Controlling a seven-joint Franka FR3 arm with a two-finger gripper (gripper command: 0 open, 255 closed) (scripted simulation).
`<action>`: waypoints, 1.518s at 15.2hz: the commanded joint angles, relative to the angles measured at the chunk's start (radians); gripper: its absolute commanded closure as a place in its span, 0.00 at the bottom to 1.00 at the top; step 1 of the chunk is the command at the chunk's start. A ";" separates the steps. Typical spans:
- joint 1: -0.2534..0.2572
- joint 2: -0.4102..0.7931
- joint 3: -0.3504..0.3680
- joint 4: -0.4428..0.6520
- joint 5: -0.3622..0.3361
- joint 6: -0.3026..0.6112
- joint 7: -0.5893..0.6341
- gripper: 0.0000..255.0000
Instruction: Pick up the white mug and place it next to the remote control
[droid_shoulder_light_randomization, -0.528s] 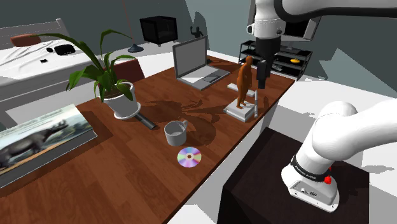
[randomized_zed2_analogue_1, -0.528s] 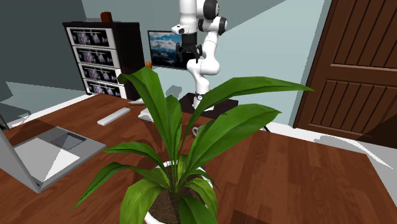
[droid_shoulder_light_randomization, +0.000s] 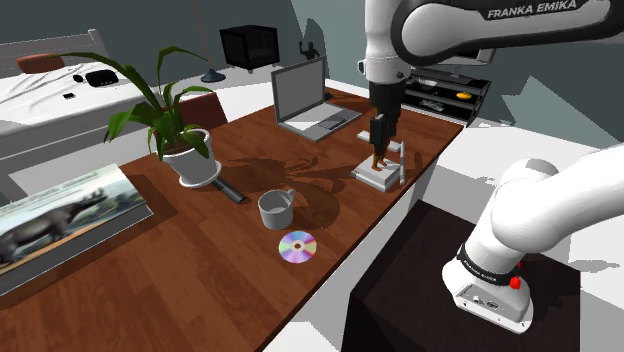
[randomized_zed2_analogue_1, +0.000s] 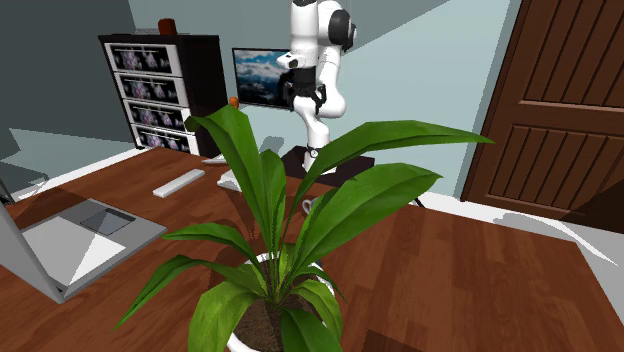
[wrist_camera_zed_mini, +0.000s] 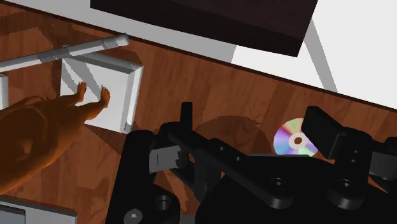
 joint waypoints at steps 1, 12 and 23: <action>0.005 0.056 0.028 0.001 0.015 0.062 0.031 0.00; 0.017 0.417 0.176 0.121 0.018 0.330 0.214 0.00; 0.060 0.844 0.255 0.402 -0.138 0.474 0.433 0.00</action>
